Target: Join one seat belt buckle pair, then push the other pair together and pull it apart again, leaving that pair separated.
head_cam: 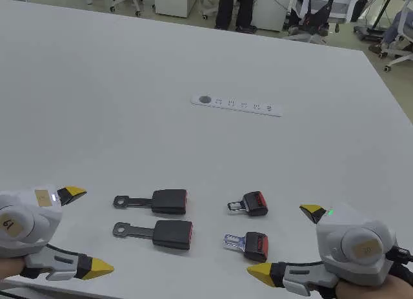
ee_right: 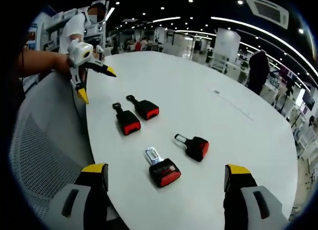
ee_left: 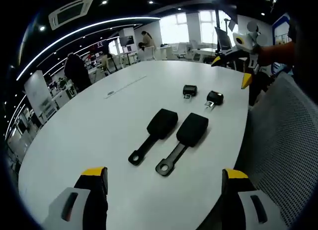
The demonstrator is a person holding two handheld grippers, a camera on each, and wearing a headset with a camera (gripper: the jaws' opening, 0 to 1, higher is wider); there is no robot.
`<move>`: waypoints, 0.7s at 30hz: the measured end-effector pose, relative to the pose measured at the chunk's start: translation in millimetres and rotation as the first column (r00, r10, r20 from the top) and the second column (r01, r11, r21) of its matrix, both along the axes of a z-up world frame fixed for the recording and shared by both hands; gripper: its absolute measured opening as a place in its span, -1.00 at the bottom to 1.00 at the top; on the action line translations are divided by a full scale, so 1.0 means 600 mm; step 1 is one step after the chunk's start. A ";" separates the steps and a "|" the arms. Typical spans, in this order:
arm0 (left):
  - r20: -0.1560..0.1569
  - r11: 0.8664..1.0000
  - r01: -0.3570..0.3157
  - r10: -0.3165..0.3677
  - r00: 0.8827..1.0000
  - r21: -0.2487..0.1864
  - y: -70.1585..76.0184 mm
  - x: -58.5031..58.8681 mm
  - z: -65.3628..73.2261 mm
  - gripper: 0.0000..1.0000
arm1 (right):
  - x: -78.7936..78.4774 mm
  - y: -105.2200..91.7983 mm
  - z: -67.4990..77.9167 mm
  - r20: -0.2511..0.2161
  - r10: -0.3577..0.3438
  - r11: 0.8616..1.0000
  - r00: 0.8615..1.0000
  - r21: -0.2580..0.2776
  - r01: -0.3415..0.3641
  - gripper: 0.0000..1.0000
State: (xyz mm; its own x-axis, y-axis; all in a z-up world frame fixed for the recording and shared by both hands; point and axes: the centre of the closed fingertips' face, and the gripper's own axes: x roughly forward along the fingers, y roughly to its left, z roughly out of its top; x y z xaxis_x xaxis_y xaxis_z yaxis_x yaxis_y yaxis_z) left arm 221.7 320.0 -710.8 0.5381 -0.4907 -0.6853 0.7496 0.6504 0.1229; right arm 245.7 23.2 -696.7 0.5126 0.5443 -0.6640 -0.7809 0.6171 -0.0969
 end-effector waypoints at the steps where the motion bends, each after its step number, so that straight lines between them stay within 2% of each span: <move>1: 0.000 1.000 0.001 -0.001 1.000 0.000 0.000 0.000 0.000 0.92 | 0.001 -0.001 -0.002 0.000 -0.001 1.000 1.000 -0.002 0.001 0.93; 21: 0.004 1.000 0.011 -0.011 1.000 0.010 -0.003 -0.003 0.001 0.92 | 0.005 -0.006 -0.006 0.009 -0.014 1.000 1.000 -0.007 0.014 0.93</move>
State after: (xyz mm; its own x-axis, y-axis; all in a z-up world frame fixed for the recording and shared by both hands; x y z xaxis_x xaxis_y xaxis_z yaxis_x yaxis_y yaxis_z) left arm 219.9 318.1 -710.3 0.5358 -0.4895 -0.6880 0.7560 0.6409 0.1328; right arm 249.0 19.6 -700.1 0.5263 0.5324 -0.6630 -0.7712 0.6273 -0.1086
